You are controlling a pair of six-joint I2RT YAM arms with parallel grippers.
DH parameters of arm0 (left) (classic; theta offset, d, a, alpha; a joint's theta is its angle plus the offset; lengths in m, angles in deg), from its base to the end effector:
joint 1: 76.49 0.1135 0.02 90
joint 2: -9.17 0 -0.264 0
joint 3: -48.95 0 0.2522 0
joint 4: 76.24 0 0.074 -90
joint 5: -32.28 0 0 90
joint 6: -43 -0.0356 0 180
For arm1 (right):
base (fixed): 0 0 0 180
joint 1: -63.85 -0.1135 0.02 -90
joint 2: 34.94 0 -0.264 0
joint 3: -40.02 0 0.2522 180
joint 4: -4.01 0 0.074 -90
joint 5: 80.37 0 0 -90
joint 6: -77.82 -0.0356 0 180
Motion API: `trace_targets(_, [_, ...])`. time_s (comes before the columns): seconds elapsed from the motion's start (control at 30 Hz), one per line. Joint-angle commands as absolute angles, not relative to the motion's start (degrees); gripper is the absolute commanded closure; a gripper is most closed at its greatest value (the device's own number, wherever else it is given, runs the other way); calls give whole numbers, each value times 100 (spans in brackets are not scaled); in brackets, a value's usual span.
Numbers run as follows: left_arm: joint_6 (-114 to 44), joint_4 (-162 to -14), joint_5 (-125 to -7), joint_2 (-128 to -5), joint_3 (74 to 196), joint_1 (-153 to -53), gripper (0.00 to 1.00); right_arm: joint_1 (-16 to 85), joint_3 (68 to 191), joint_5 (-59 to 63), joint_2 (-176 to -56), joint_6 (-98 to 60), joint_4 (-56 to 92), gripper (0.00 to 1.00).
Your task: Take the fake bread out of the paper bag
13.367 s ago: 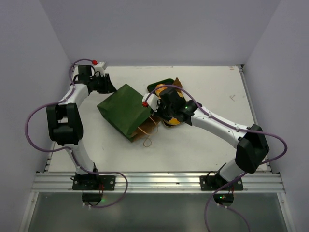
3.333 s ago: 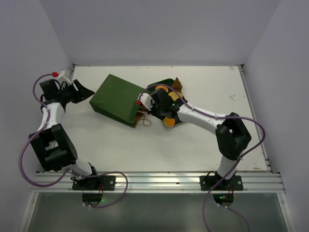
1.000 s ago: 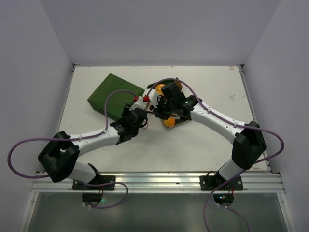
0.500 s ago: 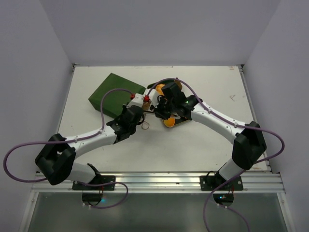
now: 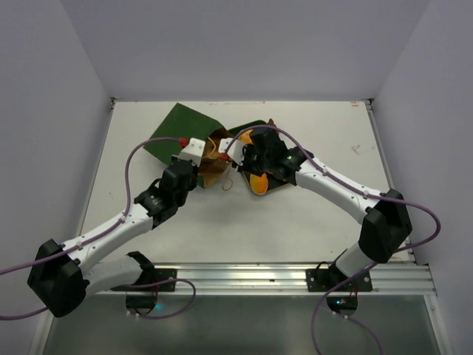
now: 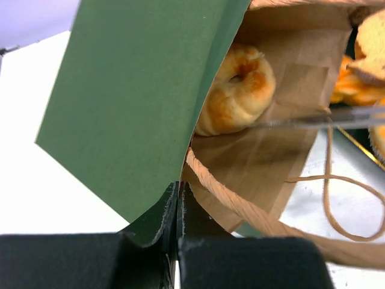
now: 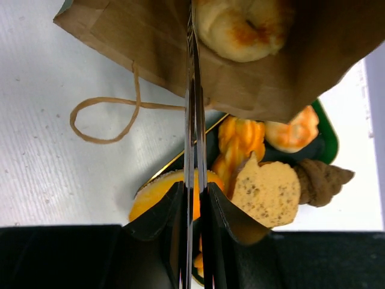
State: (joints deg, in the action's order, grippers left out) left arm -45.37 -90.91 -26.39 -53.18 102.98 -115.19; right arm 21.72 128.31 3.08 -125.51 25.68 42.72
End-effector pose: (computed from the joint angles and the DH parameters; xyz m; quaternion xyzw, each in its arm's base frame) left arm 0.2013 -0.1376 0.2701 0.1139 0.8086 0.0281 0.5765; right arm 0.2622 0.2426 0.2957 -0.6020 0.6807 0.0674 0.4119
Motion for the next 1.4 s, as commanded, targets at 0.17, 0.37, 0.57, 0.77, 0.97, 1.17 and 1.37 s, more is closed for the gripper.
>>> trace_targets(0.17, [-4664,-8921,-3363,-5394,10129,-11402,100,1648,12393,575,-11853,3299,3860,88])
trace_targets(0.37, [-4673,-8973,-3592,-5429,10164,-11385,100,1296,12260,1524,-12141,3632,3614,86])
trace_targets(0.57, [-4673,-8991,-3706,-5394,10112,-11376,100,1226,12199,1832,-12205,3712,3464,80])
trace_targets(0.77, [-4665,-8991,-3803,-5420,10094,-11341,100,1226,12085,1982,-12125,3800,3403,74])
trace_targets(0.97, [-4665,-9193,-3812,-5412,10085,-11332,100,1226,11979,1903,-12090,3712,3517,67])
trace_targets(1.17, [-4665,-9176,-3830,-5429,10085,-11323,100,1226,11979,1850,-11967,3581,3570,62])
trace_targets(1.37, [-4665,-9176,-3865,-5429,10077,-11323,100,1226,12041,1727,-11923,3370,3728,60])
